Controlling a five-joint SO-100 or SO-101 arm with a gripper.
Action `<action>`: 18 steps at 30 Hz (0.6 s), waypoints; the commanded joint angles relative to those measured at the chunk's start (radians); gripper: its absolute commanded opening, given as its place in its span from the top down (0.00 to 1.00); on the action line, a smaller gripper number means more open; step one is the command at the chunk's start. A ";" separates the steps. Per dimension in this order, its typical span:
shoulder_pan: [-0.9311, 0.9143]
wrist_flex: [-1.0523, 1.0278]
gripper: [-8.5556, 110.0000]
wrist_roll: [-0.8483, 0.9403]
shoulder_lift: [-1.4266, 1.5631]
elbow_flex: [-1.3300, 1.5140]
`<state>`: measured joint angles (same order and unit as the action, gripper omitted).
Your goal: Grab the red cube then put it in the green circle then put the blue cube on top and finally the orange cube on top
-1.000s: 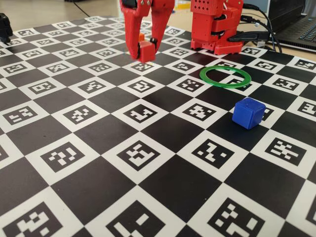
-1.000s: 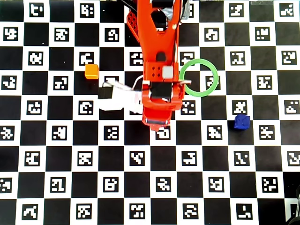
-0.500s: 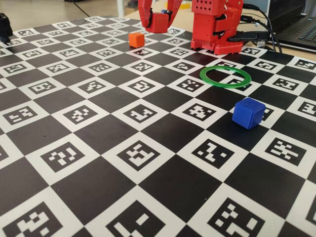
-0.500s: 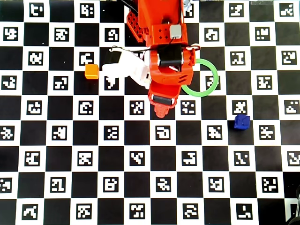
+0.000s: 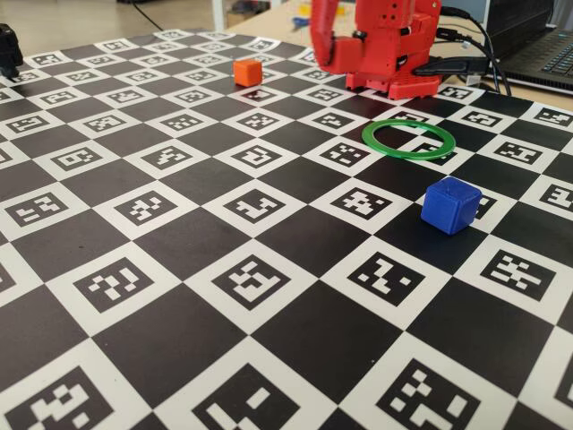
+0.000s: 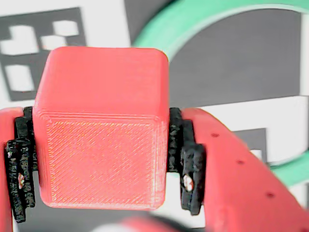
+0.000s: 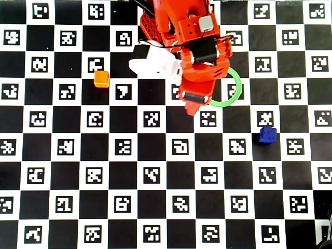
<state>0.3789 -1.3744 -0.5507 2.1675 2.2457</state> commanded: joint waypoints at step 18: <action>0.259 0.265 0.92 -0.150 0.011 0.144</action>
<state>0.6259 -1.1351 -0.6857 2.2059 2.4037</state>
